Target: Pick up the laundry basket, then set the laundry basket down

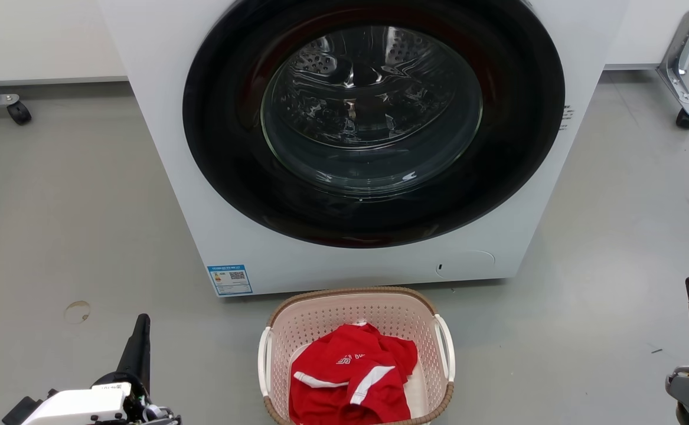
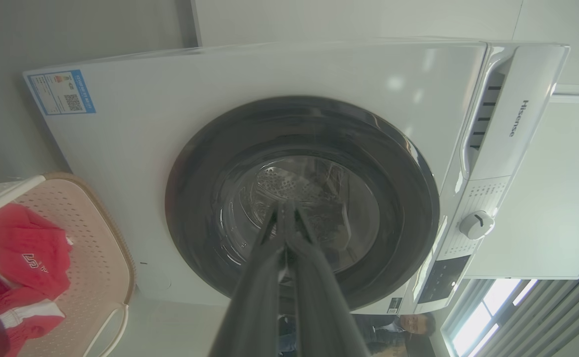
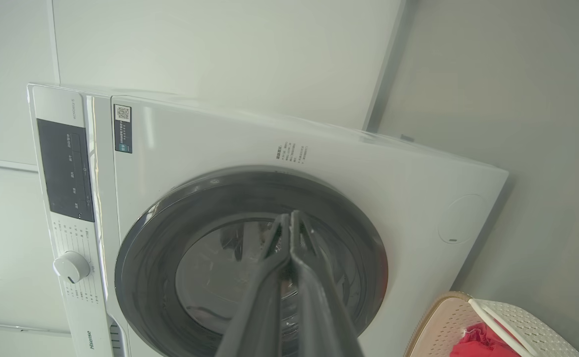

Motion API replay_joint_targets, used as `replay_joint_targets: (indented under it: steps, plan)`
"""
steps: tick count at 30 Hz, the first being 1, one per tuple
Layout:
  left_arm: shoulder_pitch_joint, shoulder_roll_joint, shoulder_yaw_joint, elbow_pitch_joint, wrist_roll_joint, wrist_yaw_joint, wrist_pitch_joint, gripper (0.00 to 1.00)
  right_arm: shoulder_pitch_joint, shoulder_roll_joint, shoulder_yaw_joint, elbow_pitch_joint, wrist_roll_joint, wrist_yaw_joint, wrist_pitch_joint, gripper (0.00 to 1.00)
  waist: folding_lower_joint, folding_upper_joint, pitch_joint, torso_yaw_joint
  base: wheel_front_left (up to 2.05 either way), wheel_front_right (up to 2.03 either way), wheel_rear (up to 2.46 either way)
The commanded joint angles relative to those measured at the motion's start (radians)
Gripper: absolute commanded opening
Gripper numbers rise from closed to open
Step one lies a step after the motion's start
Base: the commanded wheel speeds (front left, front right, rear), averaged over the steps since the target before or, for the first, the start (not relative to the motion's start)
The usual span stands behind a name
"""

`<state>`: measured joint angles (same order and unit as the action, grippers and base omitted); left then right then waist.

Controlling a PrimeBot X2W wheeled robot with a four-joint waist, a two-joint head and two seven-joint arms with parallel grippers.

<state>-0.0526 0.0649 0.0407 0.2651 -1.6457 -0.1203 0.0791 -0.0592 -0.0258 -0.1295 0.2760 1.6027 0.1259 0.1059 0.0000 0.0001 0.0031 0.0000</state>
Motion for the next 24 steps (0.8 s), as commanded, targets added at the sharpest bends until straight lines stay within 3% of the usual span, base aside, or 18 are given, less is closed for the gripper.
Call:
replay_joint_targets:
  steps: [1,24]
  plan:
    - [-0.052,0.013,0.034,-0.022,0.005,-0.010,0.003,0.00,-0.049,-0.025,0.015,-0.031,0.006,0.005,0.008,0.00,0.0000,-0.0001,0.000,0.000,0.00,0.00,0.00]
    - [-0.053,0.006,0.044,-0.021,0.013,-0.010,0.011,0.00,-0.049,-0.025,0.015,-0.031,0.005,0.005,0.008,0.00,0.0000,-0.0001,0.000,0.000,0.00,0.00,0.00]
